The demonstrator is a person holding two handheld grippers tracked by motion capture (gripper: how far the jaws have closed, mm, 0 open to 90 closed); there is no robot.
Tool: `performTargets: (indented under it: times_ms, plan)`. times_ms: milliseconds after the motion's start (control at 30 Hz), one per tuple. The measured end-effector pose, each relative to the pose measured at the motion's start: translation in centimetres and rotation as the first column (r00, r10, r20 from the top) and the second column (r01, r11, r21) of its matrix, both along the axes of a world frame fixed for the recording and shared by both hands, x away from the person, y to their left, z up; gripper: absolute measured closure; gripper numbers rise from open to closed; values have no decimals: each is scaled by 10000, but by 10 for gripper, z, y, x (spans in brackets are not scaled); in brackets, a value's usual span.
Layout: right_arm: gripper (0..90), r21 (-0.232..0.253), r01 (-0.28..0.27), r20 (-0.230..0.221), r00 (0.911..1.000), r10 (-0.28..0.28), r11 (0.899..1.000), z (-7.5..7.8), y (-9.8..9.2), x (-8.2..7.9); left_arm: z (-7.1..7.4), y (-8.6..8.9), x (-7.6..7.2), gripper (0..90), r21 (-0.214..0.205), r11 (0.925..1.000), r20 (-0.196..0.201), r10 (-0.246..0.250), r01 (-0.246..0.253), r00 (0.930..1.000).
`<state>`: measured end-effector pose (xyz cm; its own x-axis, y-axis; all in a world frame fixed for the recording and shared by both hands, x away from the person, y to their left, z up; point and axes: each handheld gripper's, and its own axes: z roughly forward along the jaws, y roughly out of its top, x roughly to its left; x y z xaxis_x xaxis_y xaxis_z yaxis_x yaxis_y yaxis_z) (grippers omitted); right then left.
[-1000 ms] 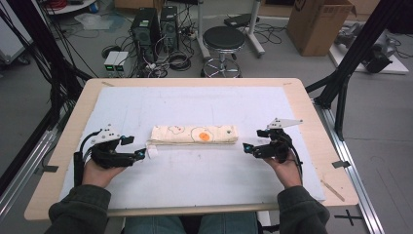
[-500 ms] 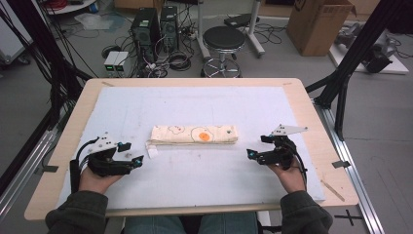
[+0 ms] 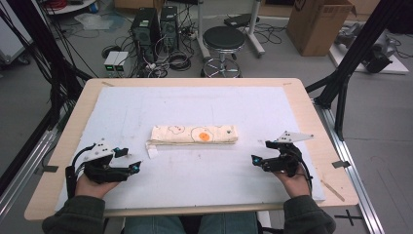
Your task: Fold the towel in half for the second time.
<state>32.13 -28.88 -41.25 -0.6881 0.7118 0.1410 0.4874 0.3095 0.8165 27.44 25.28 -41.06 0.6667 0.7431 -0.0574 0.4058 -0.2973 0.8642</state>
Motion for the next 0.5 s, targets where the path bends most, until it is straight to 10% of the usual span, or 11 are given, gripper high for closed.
performTargets:
  times_ms: [500]
  plan:
    - [120,21,162,50,9999,-162,9999,-6,-9,-12,-3,5,-10,261,-97,9999,117,119,-118,9999]
